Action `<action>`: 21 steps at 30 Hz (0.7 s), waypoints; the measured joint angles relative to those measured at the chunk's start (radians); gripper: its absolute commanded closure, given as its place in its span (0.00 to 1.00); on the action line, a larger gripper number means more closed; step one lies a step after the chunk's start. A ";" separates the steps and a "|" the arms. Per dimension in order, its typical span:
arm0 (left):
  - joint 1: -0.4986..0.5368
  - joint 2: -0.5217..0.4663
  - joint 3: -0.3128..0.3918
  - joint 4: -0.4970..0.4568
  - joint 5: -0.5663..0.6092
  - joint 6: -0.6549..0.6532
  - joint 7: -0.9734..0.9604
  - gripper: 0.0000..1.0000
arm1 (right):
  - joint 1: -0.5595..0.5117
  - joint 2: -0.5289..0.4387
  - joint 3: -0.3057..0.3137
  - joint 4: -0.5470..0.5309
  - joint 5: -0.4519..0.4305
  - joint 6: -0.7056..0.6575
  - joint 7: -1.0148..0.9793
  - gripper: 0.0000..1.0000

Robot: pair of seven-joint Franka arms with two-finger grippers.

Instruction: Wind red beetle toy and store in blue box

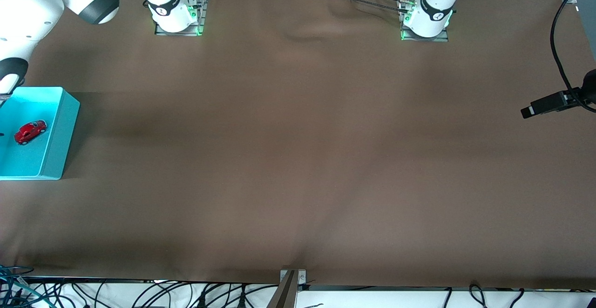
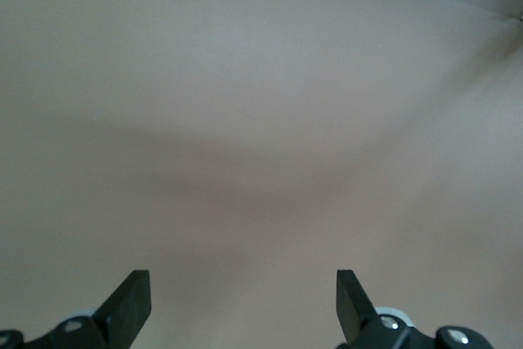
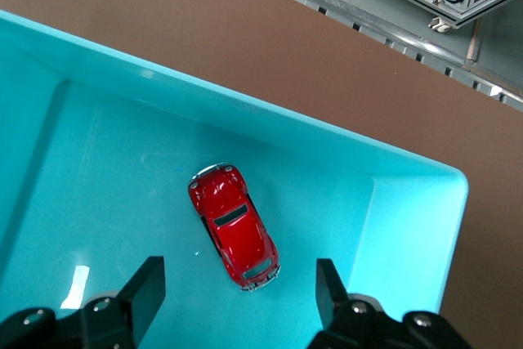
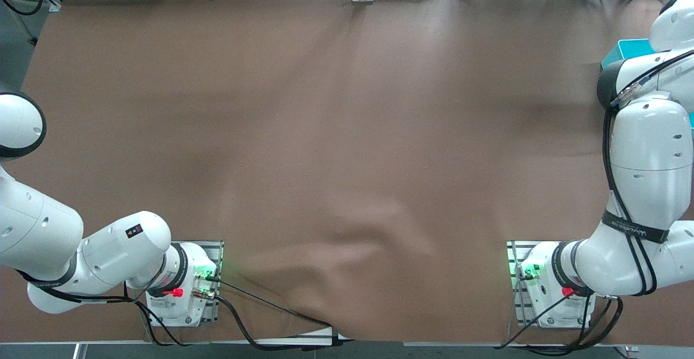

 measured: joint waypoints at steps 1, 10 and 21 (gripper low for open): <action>0.000 0.003 0.000 0.000 0.001 0.004 0.000 0.00 | 0.001 -0.001 -0.008 0.010 0.000 -0.014 -0.001 0.17; 0.002 0.022 0.001 -0.001 0.006 0.027 0.000 0.00 | 0.009 -0.017 -0.086 0.083 0.000 -0.128 -0.011 0.17; -0.115 0.032 0.122 0.000 0.006 0.033 0.000 0.00 | 0.043 -0.046 -0.146 0.191 0.001 -0.266 -0.016 0.17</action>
